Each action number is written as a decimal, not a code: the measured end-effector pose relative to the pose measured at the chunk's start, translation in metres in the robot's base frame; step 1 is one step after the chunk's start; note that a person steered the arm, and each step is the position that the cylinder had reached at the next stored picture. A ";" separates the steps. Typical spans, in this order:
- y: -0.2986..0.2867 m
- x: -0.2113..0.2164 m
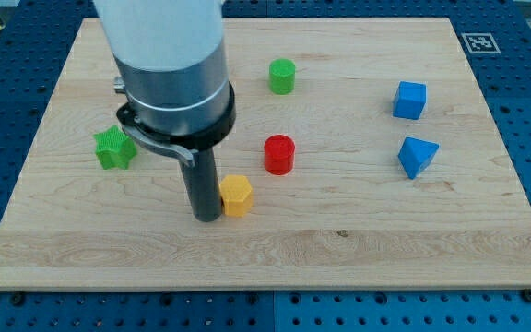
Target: Place the yellow hexagon to the bottom right of yellow heart
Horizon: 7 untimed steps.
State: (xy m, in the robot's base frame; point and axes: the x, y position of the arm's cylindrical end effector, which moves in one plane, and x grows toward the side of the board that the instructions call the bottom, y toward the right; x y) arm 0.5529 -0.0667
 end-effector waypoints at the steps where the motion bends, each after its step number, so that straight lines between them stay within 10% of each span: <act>1: 0.005 0.033; 4: 0.001 -0.105; 7: 0.006 -0.026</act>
State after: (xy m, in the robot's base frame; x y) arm 0.5265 -0.0608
